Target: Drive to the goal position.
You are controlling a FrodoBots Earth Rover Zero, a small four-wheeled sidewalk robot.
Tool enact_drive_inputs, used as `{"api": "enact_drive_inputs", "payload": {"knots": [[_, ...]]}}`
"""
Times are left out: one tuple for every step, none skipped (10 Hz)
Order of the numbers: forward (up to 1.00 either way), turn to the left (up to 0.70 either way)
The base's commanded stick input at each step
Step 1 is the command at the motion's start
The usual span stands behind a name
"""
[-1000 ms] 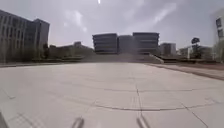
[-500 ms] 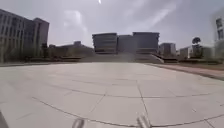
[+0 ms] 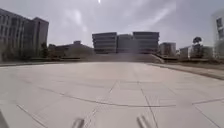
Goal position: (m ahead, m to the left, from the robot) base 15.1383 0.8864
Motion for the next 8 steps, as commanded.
{"api": "enact_drive_inputs", "payload": {"knots": [[0.70, 0.00], [0.70, 0.00], [0.70, 0.00], [0.70, 0.00], [0.70, 0.00], [0.70, 0.00], [0.70, 0.00], [0.70, 0.00]]}}
